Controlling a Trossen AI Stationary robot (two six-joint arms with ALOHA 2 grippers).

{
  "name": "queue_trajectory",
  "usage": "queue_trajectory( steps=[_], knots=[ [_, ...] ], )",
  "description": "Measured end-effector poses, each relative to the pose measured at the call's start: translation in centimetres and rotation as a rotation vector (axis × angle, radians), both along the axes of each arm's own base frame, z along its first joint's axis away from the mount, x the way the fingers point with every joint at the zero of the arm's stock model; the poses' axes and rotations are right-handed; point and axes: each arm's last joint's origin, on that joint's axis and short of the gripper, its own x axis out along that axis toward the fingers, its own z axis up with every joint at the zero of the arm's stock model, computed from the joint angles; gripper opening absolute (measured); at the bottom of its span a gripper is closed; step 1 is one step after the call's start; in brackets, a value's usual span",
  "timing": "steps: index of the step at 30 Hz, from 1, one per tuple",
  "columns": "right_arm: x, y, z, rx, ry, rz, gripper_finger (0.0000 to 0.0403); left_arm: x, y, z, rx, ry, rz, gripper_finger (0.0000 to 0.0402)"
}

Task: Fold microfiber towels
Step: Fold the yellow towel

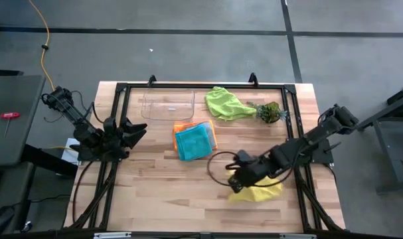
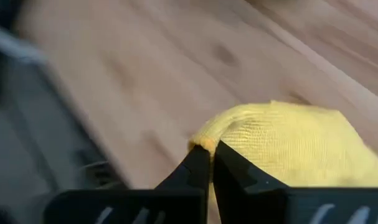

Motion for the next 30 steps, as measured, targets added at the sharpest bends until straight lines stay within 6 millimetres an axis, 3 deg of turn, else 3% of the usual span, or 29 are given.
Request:
queue_trajectory(
  steps=[5,14,20,30],
  knots=[
    [2.0,-1.7,1.2,0.011,-0.116,-0.005,0.0001,1.4,-1.2,0.0,0.071,0.090,-0.076,0.0181],
    [3.4,-4.9,1.4,0.069,-0.129,-0.161,0.0000,6.5,-4.8,-0.9,0.322,0.564,-0.170,0.0181],
    [4.3,-6.4,1.7,0.101,-0.179,-0.208,0.0000,11.2,-6.2,-1.9,0.483,0.697,-0.146,0.0181],
    [4.8,-7.6,2.0,0.121,-0.217,-0.235,0.0000,19.8,-6.3,-3.2,0.556,0.739,-0.160,0.0181]
  ],
)
